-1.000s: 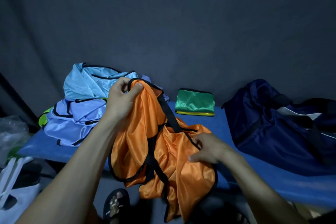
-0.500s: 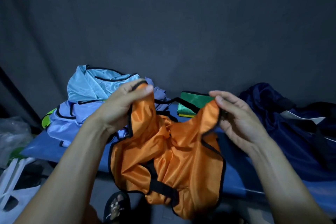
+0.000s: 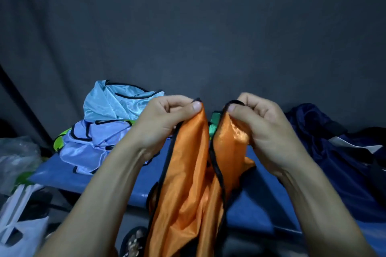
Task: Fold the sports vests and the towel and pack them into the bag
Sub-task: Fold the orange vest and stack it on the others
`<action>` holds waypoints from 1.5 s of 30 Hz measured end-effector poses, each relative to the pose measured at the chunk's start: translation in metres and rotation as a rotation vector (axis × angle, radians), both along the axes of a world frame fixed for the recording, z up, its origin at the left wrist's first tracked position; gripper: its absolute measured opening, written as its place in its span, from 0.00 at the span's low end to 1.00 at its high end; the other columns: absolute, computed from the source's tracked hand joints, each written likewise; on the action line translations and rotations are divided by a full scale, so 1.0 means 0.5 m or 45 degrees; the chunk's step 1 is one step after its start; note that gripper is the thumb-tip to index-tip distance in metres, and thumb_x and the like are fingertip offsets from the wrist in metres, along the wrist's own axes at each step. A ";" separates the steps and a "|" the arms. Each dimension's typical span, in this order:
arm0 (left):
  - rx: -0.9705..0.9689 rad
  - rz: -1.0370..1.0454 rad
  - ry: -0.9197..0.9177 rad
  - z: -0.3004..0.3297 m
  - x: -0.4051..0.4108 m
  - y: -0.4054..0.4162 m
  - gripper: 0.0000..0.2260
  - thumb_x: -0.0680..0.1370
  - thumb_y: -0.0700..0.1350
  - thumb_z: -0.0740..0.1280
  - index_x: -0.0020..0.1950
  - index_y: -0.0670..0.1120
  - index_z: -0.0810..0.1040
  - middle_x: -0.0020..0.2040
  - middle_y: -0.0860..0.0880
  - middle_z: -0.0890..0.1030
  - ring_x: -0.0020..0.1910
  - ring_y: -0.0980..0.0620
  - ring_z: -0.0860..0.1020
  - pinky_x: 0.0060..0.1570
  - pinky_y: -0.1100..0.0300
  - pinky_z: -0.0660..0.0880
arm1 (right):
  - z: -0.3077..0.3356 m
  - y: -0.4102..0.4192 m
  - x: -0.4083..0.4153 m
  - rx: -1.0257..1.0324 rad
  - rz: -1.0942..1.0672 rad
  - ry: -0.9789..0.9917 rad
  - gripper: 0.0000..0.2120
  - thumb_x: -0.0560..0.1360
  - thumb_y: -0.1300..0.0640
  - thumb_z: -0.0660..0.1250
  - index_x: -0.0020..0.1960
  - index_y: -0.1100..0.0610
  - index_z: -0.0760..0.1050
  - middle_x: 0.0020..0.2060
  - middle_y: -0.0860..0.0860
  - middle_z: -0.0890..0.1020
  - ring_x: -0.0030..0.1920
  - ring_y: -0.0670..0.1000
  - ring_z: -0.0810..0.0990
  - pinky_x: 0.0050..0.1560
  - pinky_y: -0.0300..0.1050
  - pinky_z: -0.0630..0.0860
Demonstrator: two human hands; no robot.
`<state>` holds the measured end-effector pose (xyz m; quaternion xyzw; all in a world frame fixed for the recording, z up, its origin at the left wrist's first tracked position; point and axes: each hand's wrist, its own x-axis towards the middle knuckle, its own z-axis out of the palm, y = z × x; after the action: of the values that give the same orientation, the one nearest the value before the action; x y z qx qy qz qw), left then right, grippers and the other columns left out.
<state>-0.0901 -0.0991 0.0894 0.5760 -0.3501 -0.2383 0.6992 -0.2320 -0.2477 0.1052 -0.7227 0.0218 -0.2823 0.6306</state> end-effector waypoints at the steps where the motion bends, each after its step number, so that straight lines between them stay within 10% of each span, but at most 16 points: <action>1: 0.013 -0.017 -0.002 -0.006 -0.001 -0.001 0.07 0.74 0.47 0.74 0.44 0.44 0.84 0.37 0.43 0.83 0.34 0.50 0.78 0.38 0.59 0.73 | 0.002 0.006 0.001 -0.016 -0.007 0.004 0.18 0.79 0.60 0.70 0.34 0.57 0.67 0.27 0.52 0.70 0.28 0.49 0.67 0.28 0.44 0.63; 8: -0.058 -0.234 0.014 -0.022 -0.027 -0.010 0.11 0.79 0.43 0.67 0.58 0.42 0.84 0.51 0.40 0.85 0.49 0.47 0.83 0.49 0.58 0.79 | -0.009 0.009 0.014 -0.324 -0.183 -0.028 0.16 0.79 0.52 0.73 0.39 0.62 0.75 0.35 0.65 0.78 0.34 0.60 0.76 0.37 0.61 0.72; 19: -0.096 -0.106 -0.269 -0.027 -0.048 -0.020 0.09 0.79 0.36 0.69 0.59 0.40 0.83 0.49 0.42 0.86 0.51 0.50 0.84 0.52 0.59 0.78 | -0.026 -0.014 0.006 -0.281 -0.177 0.102 0.07 0.78 0.59 0.72 0.45 0.58 0.75 0.50 0.49 0.86 0.51 0.47 0.84 0.52 0.44 0.77; 24: -0.075 -0.164 -0.415 -0.017 -0.043 -0.002 0.10 0.80 0.37 0.68 0.60 0.40 0.83 0.54 0.45 0.86 0.57 0.47 0.84 0.57 0.57 0.78 | -0.006 -0.028 -0.021 -0.185 0.234 0.285 0.12 0.77 0.53 0.73 0.56 0.60 0.78 0.41 0.53 0.84 0.43 0.51 0.82 0.46 0.45 0.77; 33: -0.075 -0.167 -0.361 0.003 -0.058 0.026 0.05 0.80 0.42 0.71 0.53 0.42 0.82 0.42 0.47 0.84 0.43 0.50 0.81 0.47 0.57 0.78 | 0.103 -0.006 -0.041 -0.408 0.010 0.159 0.16 0.80 0.56 0.70 0.43 0.68 0.71 0.33 0.55 0.75 0.33 0.53 0.74 0.30 0.42 0.71; 39: -0.108 -0.188 -0.548 0.143 -0.084 0.058 0.06 0.80 0.43 0.69 0.50 0.41 0.82 0.43 0.47 0.84 0.44 0.52 0.81 0.47 0.58 0.77 | 0.225 0.033 -0.081 -0.718 0.058 0.244 0.10 0.77 0.53 0.73 0.51 0.60 0.81 0.44 0.58 0.86 0.43 0.53 0.84 0.46 0.49 0.78; 45: -0.069 -0.392 -0.610 0.270 -0.104 0.117 0.09 0.81 0.45 0.67 0.57 0.42 0.81 0.46 0.47 0.84 0.44 0.52 0.82 0.44 0.60 0.78 | 0.340 0.064 -0.106 -0.768 0.050 -0.022 0.09 0.79 0.55 0.70 0.49 0.62 0.78 0.39 0.53 0.83 0.39 0.50 0.80 0.40 0.40 0.76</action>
<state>-0.1422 -0.0404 0.2242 0.5371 -0.5949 -0.1893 0.5672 -0.2850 -0.2158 0.2750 -0.8751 -0.0822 -0.2699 0.3931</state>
